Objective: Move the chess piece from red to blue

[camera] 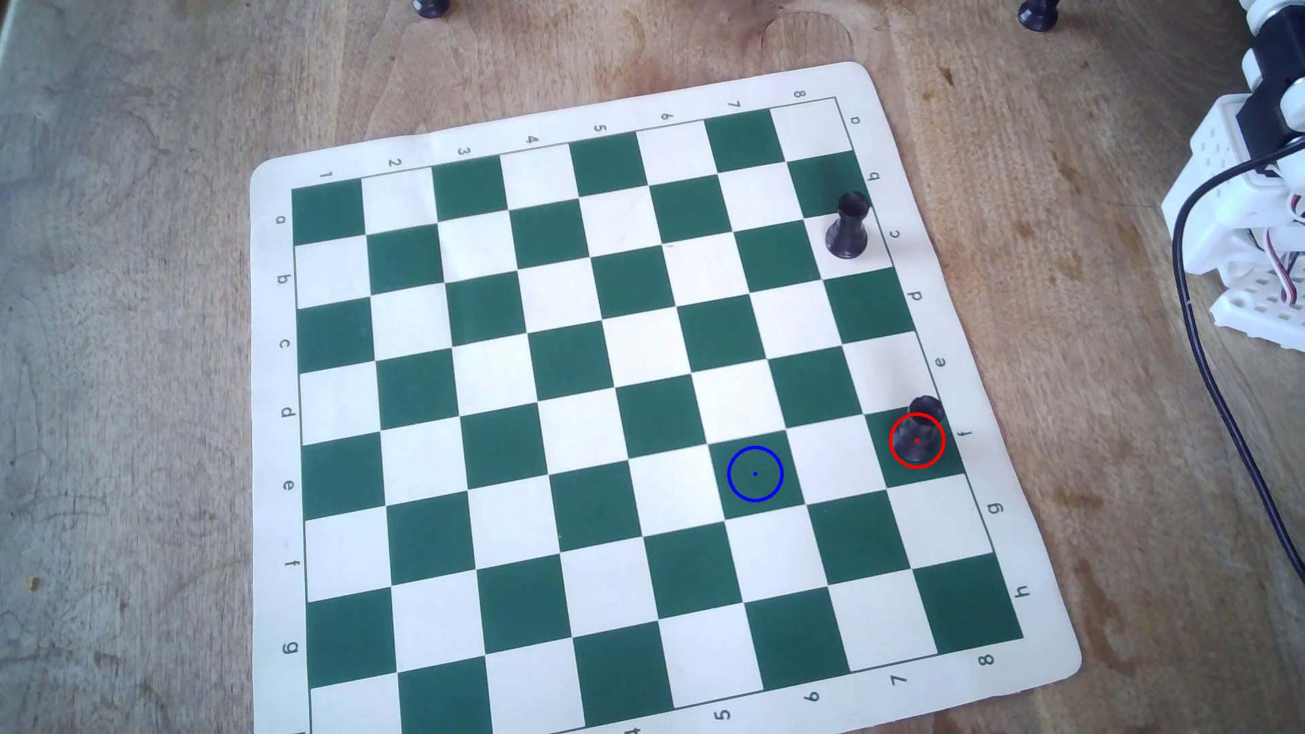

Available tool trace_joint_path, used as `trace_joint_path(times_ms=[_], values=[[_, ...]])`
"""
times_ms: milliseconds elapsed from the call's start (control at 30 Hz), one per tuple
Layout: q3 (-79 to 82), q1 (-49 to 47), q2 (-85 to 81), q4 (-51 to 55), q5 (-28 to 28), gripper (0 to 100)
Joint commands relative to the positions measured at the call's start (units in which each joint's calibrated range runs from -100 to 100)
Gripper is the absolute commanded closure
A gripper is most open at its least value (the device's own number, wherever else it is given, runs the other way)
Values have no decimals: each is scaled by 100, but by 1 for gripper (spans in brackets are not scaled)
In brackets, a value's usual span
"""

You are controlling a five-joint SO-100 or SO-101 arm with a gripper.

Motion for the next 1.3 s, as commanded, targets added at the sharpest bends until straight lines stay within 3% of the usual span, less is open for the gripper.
trace_joint_path(times_ms=[0, 833, 1100, 1167, 1267], values=[[81, 11, 6, -7, 10, 100], [81, 11, 6, 17, 10, 100], [90, 11, -3, 1778, 88, 98], [90, 43, -3, 2769, 88, 90], [90, 277, -3, 4088, 176, 90]])
